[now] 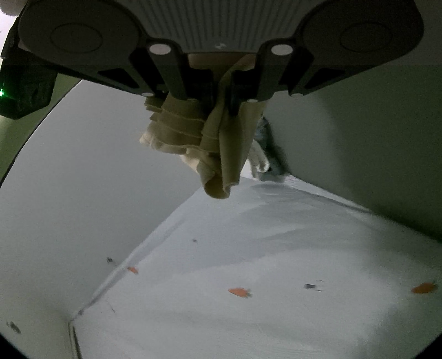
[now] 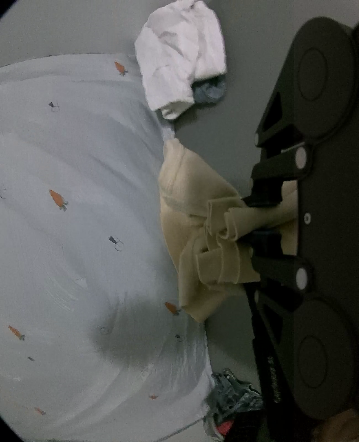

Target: Fold clothes

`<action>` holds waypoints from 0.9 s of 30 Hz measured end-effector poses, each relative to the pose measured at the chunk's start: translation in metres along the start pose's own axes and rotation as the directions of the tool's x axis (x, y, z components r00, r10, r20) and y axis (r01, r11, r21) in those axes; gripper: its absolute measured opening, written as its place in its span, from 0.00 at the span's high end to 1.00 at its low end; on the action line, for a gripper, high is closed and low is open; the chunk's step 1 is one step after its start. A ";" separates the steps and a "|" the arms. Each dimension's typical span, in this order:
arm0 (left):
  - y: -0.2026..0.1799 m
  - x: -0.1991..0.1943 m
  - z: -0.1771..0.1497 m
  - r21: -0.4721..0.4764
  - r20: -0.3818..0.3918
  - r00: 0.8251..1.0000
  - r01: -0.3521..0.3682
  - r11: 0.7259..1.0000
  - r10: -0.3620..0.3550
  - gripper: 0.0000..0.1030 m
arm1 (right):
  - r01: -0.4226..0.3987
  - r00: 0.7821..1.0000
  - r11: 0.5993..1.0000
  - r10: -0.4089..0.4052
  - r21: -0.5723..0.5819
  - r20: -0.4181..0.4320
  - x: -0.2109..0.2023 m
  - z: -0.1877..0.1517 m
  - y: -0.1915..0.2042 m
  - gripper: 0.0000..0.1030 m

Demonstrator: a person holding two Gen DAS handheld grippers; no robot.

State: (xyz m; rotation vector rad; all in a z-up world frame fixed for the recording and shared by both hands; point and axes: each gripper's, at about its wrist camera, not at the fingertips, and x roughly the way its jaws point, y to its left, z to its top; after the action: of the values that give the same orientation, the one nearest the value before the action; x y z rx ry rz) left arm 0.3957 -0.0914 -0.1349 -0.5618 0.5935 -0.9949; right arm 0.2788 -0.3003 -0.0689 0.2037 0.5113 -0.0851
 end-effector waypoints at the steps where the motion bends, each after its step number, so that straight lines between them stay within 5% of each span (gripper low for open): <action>1: -0.013 0.013 -0.006 0.005 0.009 1.000 -0.006 1.000 0.006 0.90 | -0.013 1.000 1.000 0.013 -0.016 0.012 -0.004 0.001 -0.016 0.84; 7: -0.096 0.094 -0.040 -0.002 0.104 0.995 -0.009 1.000 0.009 0.90 | -0.067 0.993 0.996 0.072 -0.055 0.095 -0.035 0.023 -0.131 0.84; 16: -0.202 0.225 -0.026 0.112 0.103 0.991 0.069 0.991 -0.080 0.90 | -0.011 0.968 0.997 0.028 -0.071 0.247 -0.075 0.086 -0.272 0.84; 27: -0.211 0.326 0.010 0.123 0.039 0.992 0.114 0.986 -0.120 0.90 | -0.012 0.931 1.000 0.019 -0.021 0.366 -0.034 0.133 -0.372 0.84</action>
State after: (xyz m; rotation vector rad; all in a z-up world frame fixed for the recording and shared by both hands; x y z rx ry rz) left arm 0.4127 -0.4705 -0.0503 -0.5154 0.4599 -1.1179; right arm 0.2640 -0.6913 -0.0030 0.1683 0.1373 -0.1008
